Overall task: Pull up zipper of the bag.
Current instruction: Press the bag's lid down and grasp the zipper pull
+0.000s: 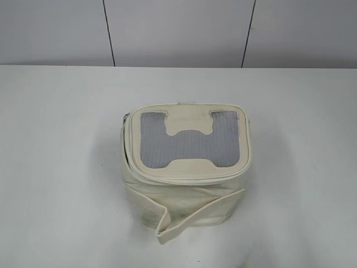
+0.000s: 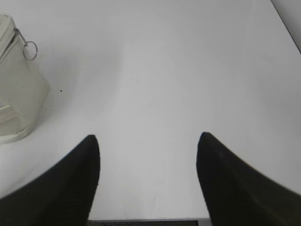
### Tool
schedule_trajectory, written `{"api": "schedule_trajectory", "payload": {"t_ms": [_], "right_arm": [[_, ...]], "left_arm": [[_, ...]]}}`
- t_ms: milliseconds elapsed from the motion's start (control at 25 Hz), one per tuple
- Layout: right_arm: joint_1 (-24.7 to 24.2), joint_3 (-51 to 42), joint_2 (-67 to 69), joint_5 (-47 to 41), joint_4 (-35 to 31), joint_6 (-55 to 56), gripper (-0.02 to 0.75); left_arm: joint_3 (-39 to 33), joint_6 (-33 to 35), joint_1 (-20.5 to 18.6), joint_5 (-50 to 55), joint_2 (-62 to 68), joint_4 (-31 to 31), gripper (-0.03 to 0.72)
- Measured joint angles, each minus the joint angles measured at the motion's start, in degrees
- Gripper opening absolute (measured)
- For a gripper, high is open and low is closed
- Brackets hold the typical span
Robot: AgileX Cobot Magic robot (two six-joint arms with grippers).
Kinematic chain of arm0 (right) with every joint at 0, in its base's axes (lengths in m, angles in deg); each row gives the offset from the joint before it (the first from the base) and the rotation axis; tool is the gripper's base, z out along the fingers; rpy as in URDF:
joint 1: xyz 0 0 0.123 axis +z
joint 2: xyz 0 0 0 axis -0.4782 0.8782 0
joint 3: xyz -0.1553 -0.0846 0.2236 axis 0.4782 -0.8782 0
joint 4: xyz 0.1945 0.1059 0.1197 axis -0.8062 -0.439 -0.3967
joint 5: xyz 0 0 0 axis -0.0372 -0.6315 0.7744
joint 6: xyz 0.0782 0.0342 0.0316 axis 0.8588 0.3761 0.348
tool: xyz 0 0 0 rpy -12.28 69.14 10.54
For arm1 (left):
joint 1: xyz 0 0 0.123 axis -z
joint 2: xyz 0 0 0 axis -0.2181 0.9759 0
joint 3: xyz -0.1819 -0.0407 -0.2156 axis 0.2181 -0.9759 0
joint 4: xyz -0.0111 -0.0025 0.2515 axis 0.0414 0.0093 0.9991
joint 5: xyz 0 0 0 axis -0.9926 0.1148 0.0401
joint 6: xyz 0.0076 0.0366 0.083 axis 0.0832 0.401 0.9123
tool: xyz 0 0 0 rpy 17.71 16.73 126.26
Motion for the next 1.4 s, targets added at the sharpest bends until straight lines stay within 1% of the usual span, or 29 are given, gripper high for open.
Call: {"api": "schedule_trajectory", "payload": {"t_ms": [1400], "right_arm": [[0.00, 0.00, 0.00, 0.00, 0.00, 0.00, 0.507]], "left_arm": [[0.00, 0.00, 0.00, 0.00, 0.00, 0.00, 0.247]]}}
